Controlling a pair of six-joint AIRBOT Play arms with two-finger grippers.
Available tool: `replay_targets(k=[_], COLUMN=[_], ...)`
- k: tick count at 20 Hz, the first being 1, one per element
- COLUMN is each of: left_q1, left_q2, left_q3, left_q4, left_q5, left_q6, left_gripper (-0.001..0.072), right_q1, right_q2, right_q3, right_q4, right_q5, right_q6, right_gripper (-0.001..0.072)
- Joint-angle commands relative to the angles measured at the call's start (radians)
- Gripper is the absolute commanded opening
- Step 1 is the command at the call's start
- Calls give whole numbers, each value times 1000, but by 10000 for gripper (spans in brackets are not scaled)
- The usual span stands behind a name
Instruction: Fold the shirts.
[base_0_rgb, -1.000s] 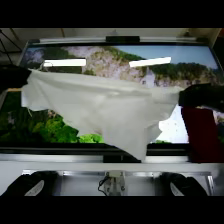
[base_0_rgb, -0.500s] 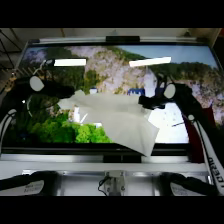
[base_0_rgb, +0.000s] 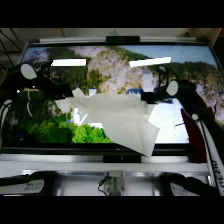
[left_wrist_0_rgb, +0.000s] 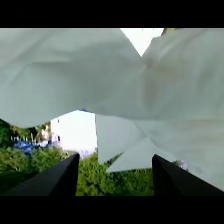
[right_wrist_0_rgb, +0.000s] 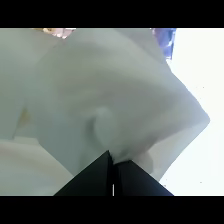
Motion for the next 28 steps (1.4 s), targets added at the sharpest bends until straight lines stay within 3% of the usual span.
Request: replay_targets(k=[1,5,8,12,20,21,23,25,26,27,28], left_q1=[-74,-268,-401,-502,-537,-537,-536,-531,-523,-509,-491], left_q2=[91,145,118,60,-15,-29,-53,-55,-53,-48,-35], left_q3=[-175,-475,-563,-566,-566,-565,-565,-564,-557,-540,-519], left_q4=[-28,-293,-427,-454,-534,-549,-554,-554,-554,-553,-550], left_q5=[-63,244,441,542,755,763,765,761,740,702,673], left_q6=[-10,-45,-45,-80,-82,-82,-80,-77,-61,8,96], left_gripper=[543,559,561,560,531,498,367,181,149,25,23], right_q1=[0,3,3,3,3,3,3,3,3,3,3], right_q2=[53,52,52,52,52,52,52,52,52,53,54], right_q3=[10,9,9,9,9,9,9,9,9,9,9], right_q4=[-156,-110,-96,-97,-96,-96,-92,-88,-89,-88,-84], right_q5=[55,81,81,82,89,89,91,99,106,116,127], right_q6=[-4,-2,-2,-2,-2,-2,-1,-1,-1,-2,-2], right_gripper=[60,60,60,61,61,61,61,61,61,61,61])
